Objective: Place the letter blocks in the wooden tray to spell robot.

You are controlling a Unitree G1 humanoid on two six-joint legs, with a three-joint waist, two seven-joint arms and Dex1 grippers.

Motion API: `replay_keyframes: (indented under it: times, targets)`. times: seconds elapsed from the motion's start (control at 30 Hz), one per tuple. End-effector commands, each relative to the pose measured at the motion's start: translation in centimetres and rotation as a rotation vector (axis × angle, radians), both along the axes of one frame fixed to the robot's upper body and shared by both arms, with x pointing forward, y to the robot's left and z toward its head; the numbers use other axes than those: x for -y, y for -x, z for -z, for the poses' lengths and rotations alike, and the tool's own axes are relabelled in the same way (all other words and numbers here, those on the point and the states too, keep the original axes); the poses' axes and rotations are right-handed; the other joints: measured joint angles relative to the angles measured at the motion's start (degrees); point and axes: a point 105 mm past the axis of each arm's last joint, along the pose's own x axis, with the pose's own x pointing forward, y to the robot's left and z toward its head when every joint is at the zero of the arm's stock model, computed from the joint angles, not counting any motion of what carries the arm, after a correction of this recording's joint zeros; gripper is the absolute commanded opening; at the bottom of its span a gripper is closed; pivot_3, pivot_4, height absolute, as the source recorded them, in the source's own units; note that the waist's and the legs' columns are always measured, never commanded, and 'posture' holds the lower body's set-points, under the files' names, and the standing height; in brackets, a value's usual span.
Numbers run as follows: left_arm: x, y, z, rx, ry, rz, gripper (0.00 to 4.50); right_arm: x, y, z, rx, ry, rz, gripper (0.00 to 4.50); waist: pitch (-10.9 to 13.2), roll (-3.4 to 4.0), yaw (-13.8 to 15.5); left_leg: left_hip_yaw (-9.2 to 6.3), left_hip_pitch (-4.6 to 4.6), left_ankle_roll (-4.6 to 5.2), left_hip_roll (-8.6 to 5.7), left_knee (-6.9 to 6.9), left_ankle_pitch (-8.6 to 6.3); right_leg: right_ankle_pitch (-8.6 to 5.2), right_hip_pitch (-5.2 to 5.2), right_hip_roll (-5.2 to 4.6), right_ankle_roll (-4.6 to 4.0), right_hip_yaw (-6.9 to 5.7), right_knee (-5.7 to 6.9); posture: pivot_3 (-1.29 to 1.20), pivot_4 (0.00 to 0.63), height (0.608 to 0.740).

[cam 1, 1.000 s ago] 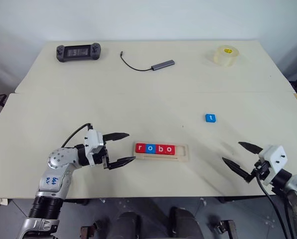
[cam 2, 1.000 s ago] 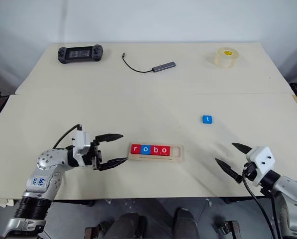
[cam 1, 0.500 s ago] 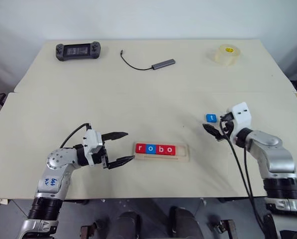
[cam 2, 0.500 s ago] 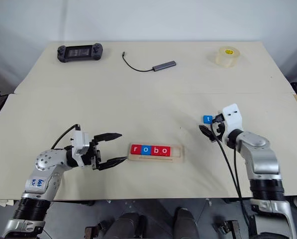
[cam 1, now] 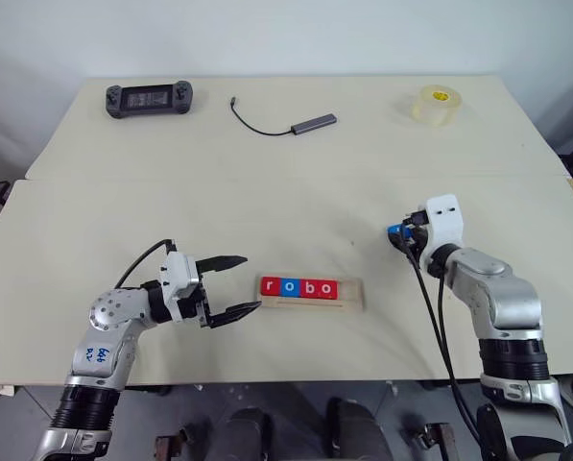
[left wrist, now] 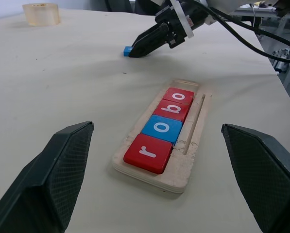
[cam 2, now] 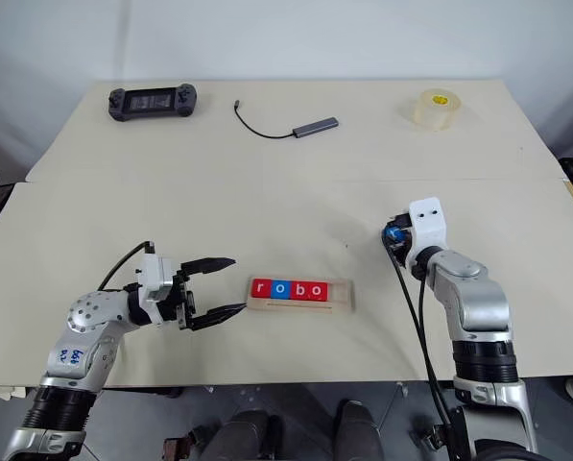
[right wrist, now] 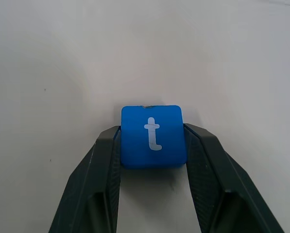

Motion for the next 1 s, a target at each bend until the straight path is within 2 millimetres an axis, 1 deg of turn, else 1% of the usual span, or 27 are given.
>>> replay_keyframes:
  times: [0.03,0.13,0.2,0.27,0.37,0.4,0.47,0.53,0.57,0.6,0.63,0.77,0.8,0.9,1.0]
  targets:
    - [0.5,0.0,-0.7,0.031,0.006,0.032,4.50,1.2,1.9,-1.5,0.036,0.015,0.058,1.47,0.0,0.00,0.1,-0.01,0.00,0.00,0.01,0.01,0.00,0.00,-0.01,0.01,0.00,0.00,0.01,0.00,0.150,0.740]
    - [0.8,-0.2,-0.8,0.030,0.011,0.044,4.50,1.1,4.5,-1.6,0.035,-0.018,0.084,1.47,0.0,0.00,0.2,0.01,-0.04,0.00,0.00,-0.03,0.00,0.00,-0.08,0.01,0.00,0.01,0.01,0.00,0.150,0.740]
    - [0.8,-0.3,-0.9,0.025,0.016,0.046,4.50,0.5,6.5,-0.9,0.015,-0.037,0.099,1.47,0.0,0.00,0.2,0.04,-0.04,0.00,0.00,-0.05,0.00,0.00,-0.08,0.01,0.00,0.03,0.01,0.00,0.150,0.740]
    - [0.8,-0.3,-0.9,0.021,0.019,0.049,4.50,0.2,7.7,-0.6,0.001,-0.052,0.110,1.47,0.0,0.00,0.0,0.03,-0.02,-0.01,0.04,-0.08,0.00,0.00,-0.09,0.04,0.00,0.03,0.01,0.00,0.150,0.740]
    - [0.7,-0.3,-0.7,0.007,0.008,0.069,4.50,-0.4,9.5,1.0,-0.042,-0.093,0.158,1.47,0.0,0.01,-0.1,0.14,0.02,0.00,0.02,-0.07,0.00,0.00,-0.10,0.04,0.00,0.15,0.05,0.00,0.150,0.740]
    - [0.8,-0.3,-0.7,0.006,0.006,0.072,4.50,-0.4,9.7,1.2,-0.046,-0.097,0.170,1.47,0.0,0.02,-0.1,0.14,0.03,0.00,0.02,-0.07,0.00,0.00,-0.11,0.05,0.00,0.16,0.06,0.00,0.150,0.740]
    - [0.8,-0.5,-0.9,0.008,0.005,0.076,4.50,-0.9,9.8,1.3,-0.050,-0.111,0.157,2.21,0.0,0.02,-0.2,0.16,0.04,0.00,0.01,-0.07,0.00,-0.01,-0.13,0.06,-0.01,0.20,0.08,0.00,0.150,0.740]
    - [0.8,-0.6,-0.9,0.010,0.005,0.079,4.50,-1.1,9.7,1.2,-0.045,-0.106,0.142,2.76,0.0,0.02,-0.2,0.19,0.05,0.01,0.00,-0.05,0.00,0.00,-0.12,0.06,-0.01,0.24,0.09,0.00,0.150,0.740]
    - [0.8,-0.6,-1.0,0.011,0.004,0.079,4.50,-1.2,9.6,1.0,-0.045,-0.111,0.110,3.17,0.0,0.02,-0.2,0.19,0.06,0.01,0.00,-0.05,0.00,0.00,-0.12,0.06,-0.01,0.24,0.10,0.00,0.150,0.740]
    - [0.7,-0.6,-1.0,0.013,0.002,0.078,4.50,-1.0,9.6,0.8,-0.054,-0.113,0.074,3.48,0.0,0.02,-0.2,0.18,0.06,0.00,0.01,-0.05,0.00,-0.01,-0.13,0.06,-0.01,0.23,0.10,0.00,0.150,0.740]
    - [0.7,-0.6,-1.0,0.014,0.001,0.078,4.50,-0.9,9.5,0.6,-0.062,-0.115,0.049,3.48,0.0,0.02,-0.1,0.17,0.04,0.01,0.00,-0.06,0.00,-0.01,-0.14,0.06,-0.01,0.23,0.10,0.00,0.150,0.740]
    - [0.4,-0.5,-1.0,0.019,-0.003,0.071,4.50,0.0,9.4,-1.3,-0.042,-0.047,-0.146,3.48,0.0,0.01,0.0,0.17,0.02,0.07,-0.05,-0.07,0.01,0.00,-0.12,0.02,0.00,0.22,0.05,0.00,0.150,0.740]
    - [0.3,-0.3,-0.9,0.014,-0.003,0.074,4.50,-0.1,9.4,-1.5,-0.045,-0.015,-0.243,3.48,0.0,0.01,0.0,0.16,0.02,0.07,-0.04,-0.08,0.01,0.00,-0.10,0.02,0.00,0.20,0.03,0.00,0.150,0.740]
    - [0.3,0.0,-0.8,0.011,-0.007,0.081,4.50,0.6,9.4,-1.7,-0.028,0.115,-0.443,3.48,0.0,-0.01,-0.1,0.22,0.03,0.08,-0.03,-0.15,0.01,0.00,-0.10,0.03,0.00,0.20,-0.03,0.00,0.150,0.740]
    - [0.2,0.2,-1.0,0.021,-0.008,0.079,4.50,1.1,8.7,-1.4,0.012,0.218,-0.647,3.48,0.0,-0.12,-0.1,0.26,0.08,0.09,0.00,-0.17,0.01,0.00,-0.04,0.06,0.01,0.19,-0.09,0.00,0.150,0.740]
